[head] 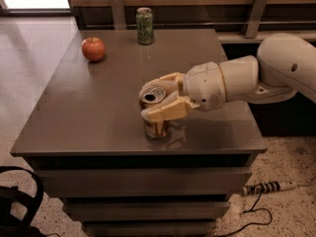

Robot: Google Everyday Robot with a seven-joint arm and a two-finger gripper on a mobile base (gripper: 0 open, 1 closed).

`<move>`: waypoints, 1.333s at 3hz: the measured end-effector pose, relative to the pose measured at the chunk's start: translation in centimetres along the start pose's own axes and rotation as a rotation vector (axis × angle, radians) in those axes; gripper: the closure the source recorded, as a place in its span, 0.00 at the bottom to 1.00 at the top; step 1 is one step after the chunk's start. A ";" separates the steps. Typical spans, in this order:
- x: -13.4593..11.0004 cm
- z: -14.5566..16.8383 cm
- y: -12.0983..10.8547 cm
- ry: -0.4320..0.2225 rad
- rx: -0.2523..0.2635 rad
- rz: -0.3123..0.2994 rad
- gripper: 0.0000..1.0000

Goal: Move orange can near green can

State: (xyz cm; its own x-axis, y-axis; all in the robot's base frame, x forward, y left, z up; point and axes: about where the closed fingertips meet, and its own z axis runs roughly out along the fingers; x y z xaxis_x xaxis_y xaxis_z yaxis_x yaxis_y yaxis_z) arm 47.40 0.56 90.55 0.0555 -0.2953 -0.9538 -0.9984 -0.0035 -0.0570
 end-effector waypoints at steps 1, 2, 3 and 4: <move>-0.4 -0.5 -0.8 -0.005 0.000 0.006 1.00; -1.6 -2.3 -3.8 -0.027 0.013 0.045 1.00; -3.1 -5.0 -9.2 -0.052 0.068 0.107 1.00; -4.7 -7.7 -14.4 -0.076 0.156 0.134 1.00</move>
Offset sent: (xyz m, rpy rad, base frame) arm 0.1038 -0.0524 0.0611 0.0816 0.1160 -0.0861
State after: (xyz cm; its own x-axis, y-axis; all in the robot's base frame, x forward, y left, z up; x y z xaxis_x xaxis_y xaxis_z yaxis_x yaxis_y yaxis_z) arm 61.45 -5.32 98.11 -0.0704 -0.2099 -0.9752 -0.9831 0.1803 0.0322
